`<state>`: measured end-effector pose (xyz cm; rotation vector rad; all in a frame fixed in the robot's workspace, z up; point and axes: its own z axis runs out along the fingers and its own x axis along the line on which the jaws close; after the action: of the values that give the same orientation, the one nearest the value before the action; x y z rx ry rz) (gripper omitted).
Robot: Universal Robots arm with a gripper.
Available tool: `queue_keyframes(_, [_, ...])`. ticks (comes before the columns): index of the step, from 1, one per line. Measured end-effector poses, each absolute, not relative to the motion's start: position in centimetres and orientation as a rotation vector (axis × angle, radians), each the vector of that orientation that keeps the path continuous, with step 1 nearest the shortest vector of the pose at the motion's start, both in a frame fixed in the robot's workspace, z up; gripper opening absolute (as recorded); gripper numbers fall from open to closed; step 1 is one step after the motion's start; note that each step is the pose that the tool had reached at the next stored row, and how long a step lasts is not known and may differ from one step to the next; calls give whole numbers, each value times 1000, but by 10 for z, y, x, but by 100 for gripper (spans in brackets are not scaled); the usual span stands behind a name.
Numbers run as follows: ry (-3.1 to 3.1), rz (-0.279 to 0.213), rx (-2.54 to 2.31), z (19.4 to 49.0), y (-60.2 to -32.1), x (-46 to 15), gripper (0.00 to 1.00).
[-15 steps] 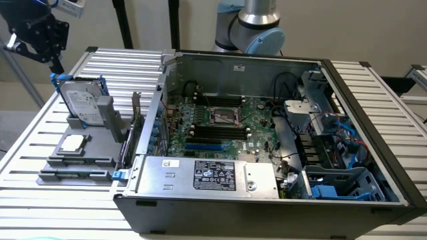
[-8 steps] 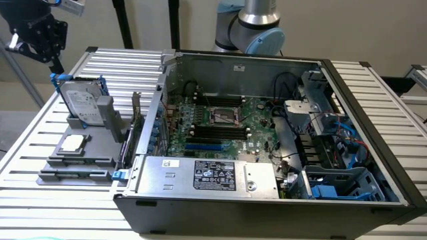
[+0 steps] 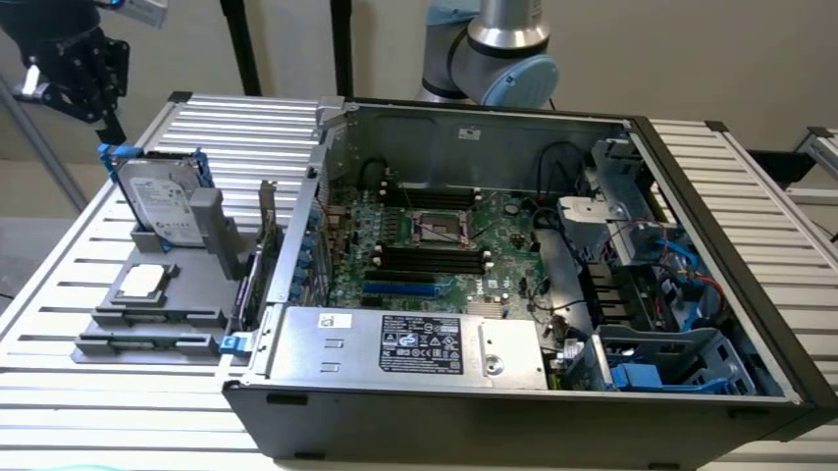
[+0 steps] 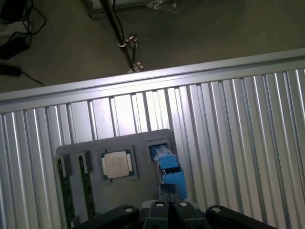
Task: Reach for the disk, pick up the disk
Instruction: 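Pick up the disk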
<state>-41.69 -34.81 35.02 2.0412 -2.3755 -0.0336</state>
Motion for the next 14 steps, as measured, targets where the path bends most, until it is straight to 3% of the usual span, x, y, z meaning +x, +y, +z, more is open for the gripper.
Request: queue_keyframes(14, [-2275,-23,2162,350,-345,-417,11])
